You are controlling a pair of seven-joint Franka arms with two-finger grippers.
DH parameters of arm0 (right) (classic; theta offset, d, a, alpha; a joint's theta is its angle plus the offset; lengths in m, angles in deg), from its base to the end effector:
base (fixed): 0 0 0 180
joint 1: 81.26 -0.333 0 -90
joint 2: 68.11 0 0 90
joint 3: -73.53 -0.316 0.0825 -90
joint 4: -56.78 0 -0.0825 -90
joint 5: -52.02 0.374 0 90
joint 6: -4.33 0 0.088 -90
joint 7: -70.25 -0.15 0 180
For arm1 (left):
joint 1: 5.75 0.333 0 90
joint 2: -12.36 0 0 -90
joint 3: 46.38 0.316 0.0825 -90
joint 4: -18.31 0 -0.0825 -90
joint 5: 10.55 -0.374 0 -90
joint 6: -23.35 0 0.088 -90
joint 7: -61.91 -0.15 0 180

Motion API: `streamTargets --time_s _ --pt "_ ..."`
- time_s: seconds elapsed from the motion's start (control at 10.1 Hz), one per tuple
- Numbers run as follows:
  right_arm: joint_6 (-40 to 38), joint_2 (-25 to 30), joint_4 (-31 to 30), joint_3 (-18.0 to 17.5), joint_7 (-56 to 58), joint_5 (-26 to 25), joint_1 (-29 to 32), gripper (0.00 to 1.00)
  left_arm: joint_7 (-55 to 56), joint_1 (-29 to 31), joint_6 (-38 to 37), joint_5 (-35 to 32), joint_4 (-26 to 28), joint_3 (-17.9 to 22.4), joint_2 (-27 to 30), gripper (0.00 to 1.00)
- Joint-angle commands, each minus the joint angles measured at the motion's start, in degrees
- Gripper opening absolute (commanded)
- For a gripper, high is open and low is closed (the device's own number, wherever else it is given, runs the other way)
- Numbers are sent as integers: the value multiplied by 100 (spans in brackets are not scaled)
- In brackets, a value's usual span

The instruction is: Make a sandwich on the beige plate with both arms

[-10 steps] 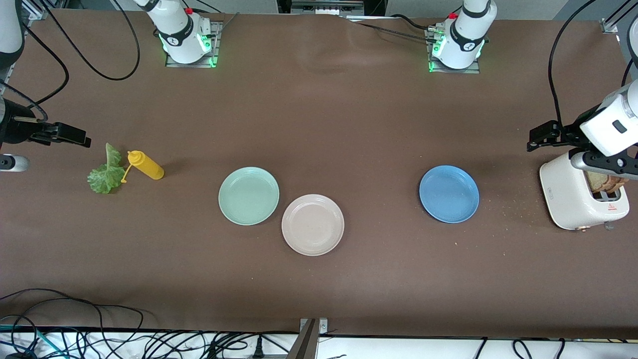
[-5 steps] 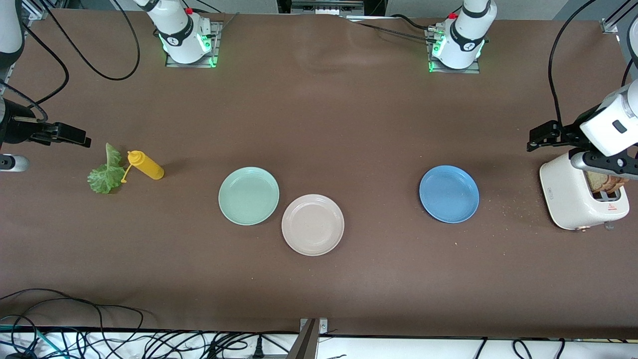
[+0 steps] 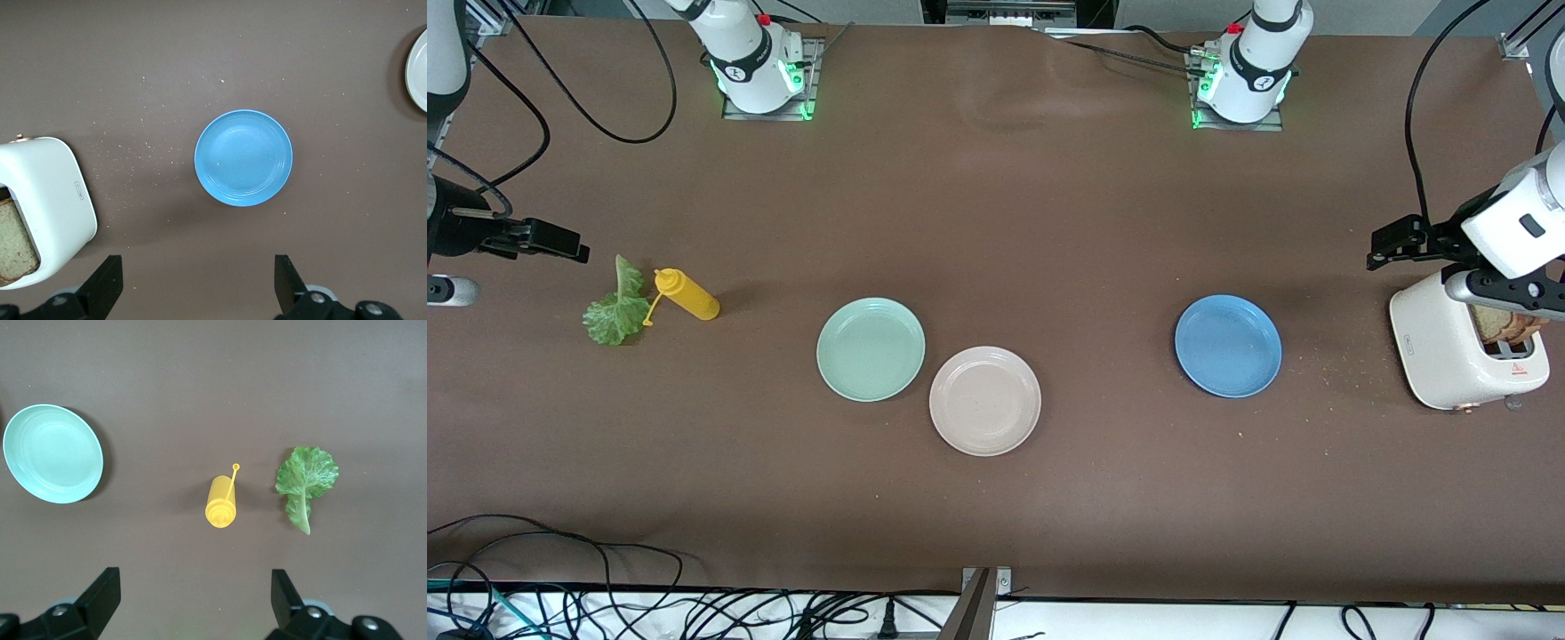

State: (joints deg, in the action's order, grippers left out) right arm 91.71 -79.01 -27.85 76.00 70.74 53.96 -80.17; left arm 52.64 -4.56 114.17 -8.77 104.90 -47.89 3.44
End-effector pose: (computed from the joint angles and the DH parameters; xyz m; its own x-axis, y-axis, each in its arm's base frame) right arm 0.5861 -0.0293 0.5130 0.9886 -0.0518 -0.1414 -0.0561 -0.9981 -0.0268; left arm 0.5861 -0.0069 0.5220 0.9833 -0.1661 -0.0750 -0.1628 -0.9855 0.0477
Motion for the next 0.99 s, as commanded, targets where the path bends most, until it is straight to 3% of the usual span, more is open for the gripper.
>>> streamTargets --time_s 0.0,0.89 --pt "-99 -8 87 -1 56 -1 14 100 -109 4 -91 -143 -54 -7 13 100" --pt "-99 -8 87 -1 31 -1 14 100 -109 4 -91 -143 -54 -7 13 100"
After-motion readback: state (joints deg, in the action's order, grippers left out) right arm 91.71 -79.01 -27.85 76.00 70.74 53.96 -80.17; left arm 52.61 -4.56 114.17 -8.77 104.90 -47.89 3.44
